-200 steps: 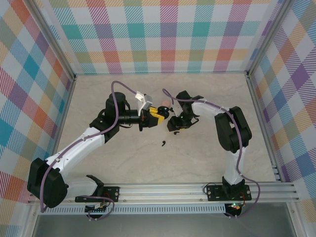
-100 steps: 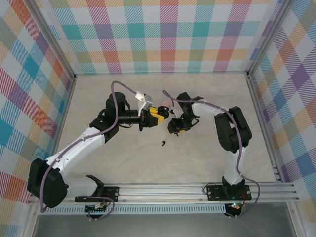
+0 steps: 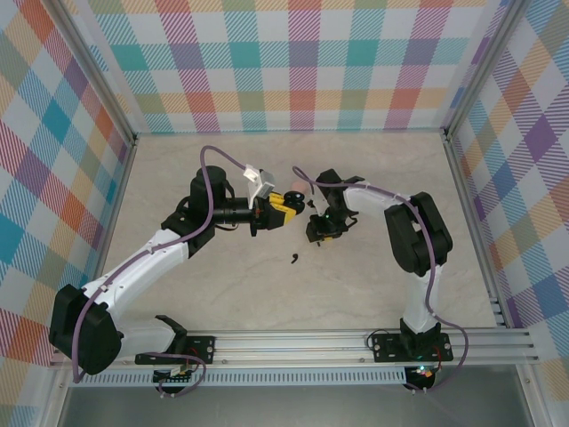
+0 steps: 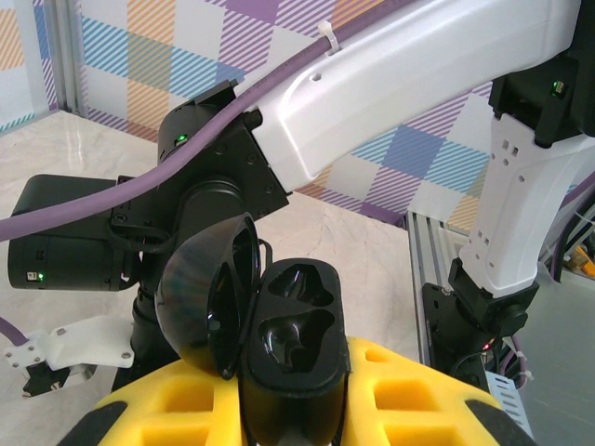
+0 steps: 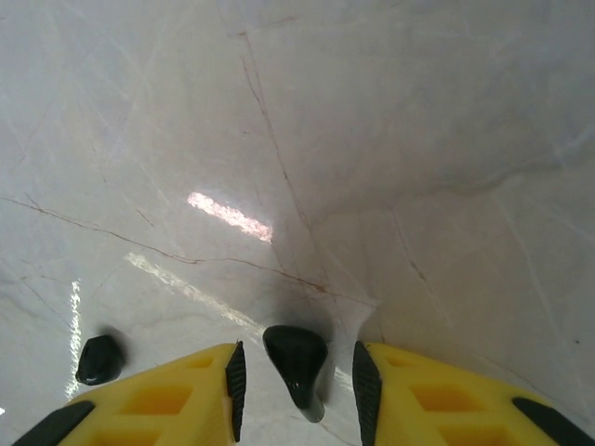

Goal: Insert wireless bluetooth earbuds into charging case

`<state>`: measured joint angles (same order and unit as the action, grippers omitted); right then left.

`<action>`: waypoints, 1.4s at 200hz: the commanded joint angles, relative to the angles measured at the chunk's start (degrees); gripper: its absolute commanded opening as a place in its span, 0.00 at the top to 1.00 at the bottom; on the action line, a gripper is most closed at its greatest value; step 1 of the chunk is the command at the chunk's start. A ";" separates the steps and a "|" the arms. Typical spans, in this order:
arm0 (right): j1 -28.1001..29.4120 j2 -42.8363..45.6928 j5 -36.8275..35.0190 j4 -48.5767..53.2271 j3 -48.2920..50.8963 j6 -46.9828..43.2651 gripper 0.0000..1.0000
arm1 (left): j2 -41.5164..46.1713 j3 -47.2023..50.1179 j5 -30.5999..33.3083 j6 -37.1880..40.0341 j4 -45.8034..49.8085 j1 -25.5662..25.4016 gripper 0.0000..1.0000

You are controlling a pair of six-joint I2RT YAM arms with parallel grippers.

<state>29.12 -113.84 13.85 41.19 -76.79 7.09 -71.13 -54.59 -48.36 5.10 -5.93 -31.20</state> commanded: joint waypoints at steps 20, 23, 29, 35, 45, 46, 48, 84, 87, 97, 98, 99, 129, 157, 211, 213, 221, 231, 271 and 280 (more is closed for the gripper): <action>1.98 2.14 -3.34 -0.49 0.52 1.60 0.64 | 0.02 -1.36 -0.27 -0.35 0.58 -0.01 0.80; 2.06 2.09 -3.45 -0.41 0.44 1.67 0.65 | 0.03 -1.39 -0.25 -0.33 0.57 -0.03 0.80; 2.30 2.03 -3.64 -0.38 0.33 1.70 0.65 | 0.03 -1.24 -0.25 -0.30 0.65 -0.01 0.80; 2.49 1.96 -3.81 -0.31 0.24 1.77 0.65 | 0.08 -1.16 -0.25 -0.31 0.60 -0.01 0.80; 2.95 1.72 -4.75 -0.23 0.02 2.02 0.65 | 0.14 -1.01 -0.25 -0.34 0.66 0.00 0.80; 2.95 1.70 -4.81 -0.19 0.00 2.08 0.65 | 0.17 -1.03 -0.25 -0.31 0.66 0.00 0.80; 3.00 1.70 -4.97 -0.18 -0.02 2.17 0.65 | 0.20 -1.04 -0.20 -0.34 0.64 0.00 0.80; 4.34 1.18 -8.16 0.77 -0.71 4.07 0.65 | 0.43 -0.78 -0.12 -0.31 0.66 -0.02 0.80; 4.48 1.15 -8.54 0.82 -0.72 4.33 0.65 | 0.43 -0.78 -0.03 -0.28 0.66 0.00 0.80; 4.87 1.02 -9.54 1.08 -0.89 5.18 0.65 | 0.55 -0.70 0.02 -0.27 0.66 0.00 0.80; 4.84 1.01 -9.71 1.08 -0.90 5.28 0.65 | 0.51 -0.70 0.02 -0.27 0.62 0.00 0.80; 4.86 1.00 -9.80 1.13 -0.90 5.34 0.65 | 0.53 -0.70 -0.03 -0.31 0.59 0.04 0.80; 5.89 0.30 -12.57 1.86 -1.49 8.94 0.64 | 0.68 -0.67 0.02 -0.26 0.57 0.00 0.80; 7.13 -0.80 -15.54 2.74 -2.12 11.76 0.64 | 0.69 -0.61 0.02 -0.26 0.49 -0.03 0.80; 8.49 -2.50 -19.88 5.08 -3.45 15.63 0.66 | 0.70 -0.59 -0.01 -0.31 0.57 -0.01 0.80; 8.54 -2.52 -19.90 5.05 -3.45 15.66 0.66 | 0.70 -0.60 -0.03 -0.30 0.57 0.00 0.80; 8.64 -2.67 -20.02 5.12 -3.45 15.85 0.67 | 0.75 -0.52 0.10 -0.30 0.57 0.00 0.80; 8.75 -2.91 -20.26 5.22 -3.54 16.24 0.67 | 0.69 -0.52 0.11 -0.35 0.57 0.00 0.80; 9.04 -4.32 -19.76 4.91 -3.97 17.81 0.67 | 0.73 -0.53 -0.03 -0.31 0.55 0.00 0.80; 9.07 -4.69 -19.46 4.71 -4.05 18.08 0.67 | 0.65 -0.53 0.02 -0.36 0.57 0.00 0.80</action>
<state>37.60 -115.50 -5.61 44.47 -80.49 23.03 -71.13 -54.59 -48.31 5.10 -5.72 -31.20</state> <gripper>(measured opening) 0.329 0.215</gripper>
